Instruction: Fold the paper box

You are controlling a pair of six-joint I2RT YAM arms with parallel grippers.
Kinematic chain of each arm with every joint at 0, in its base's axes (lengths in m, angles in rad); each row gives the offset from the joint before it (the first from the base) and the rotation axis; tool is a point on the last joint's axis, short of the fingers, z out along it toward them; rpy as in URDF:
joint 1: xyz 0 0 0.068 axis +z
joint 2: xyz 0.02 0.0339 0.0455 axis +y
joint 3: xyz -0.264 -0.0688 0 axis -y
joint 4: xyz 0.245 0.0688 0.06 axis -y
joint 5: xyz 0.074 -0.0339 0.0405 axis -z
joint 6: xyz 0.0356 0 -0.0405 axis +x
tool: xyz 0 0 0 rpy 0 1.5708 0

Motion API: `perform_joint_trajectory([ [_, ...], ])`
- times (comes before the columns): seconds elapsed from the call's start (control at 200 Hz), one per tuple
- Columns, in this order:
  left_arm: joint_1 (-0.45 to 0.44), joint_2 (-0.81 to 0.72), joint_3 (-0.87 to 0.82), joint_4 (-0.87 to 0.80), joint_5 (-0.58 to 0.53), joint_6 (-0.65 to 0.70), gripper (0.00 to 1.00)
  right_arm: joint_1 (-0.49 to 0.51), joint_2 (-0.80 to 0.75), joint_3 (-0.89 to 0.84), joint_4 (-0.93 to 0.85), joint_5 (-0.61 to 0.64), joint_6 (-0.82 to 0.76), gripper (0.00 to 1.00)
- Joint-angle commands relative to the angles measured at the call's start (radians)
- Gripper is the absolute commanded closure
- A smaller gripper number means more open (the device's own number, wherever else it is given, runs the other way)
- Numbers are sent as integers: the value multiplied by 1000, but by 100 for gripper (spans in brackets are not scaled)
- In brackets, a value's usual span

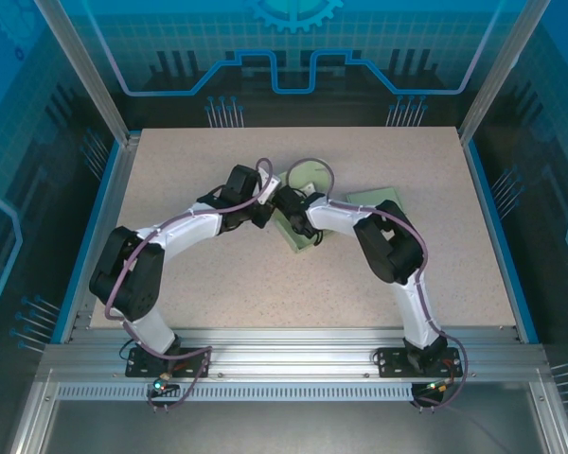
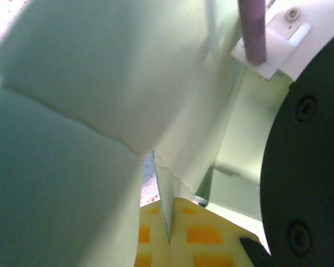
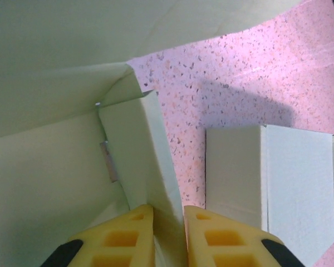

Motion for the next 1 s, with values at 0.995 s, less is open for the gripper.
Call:
perform_joint_trajectory([
  [0.995,108,112,131,-105,281,-206,99,67,104,-94,-109,127,254,86],
])
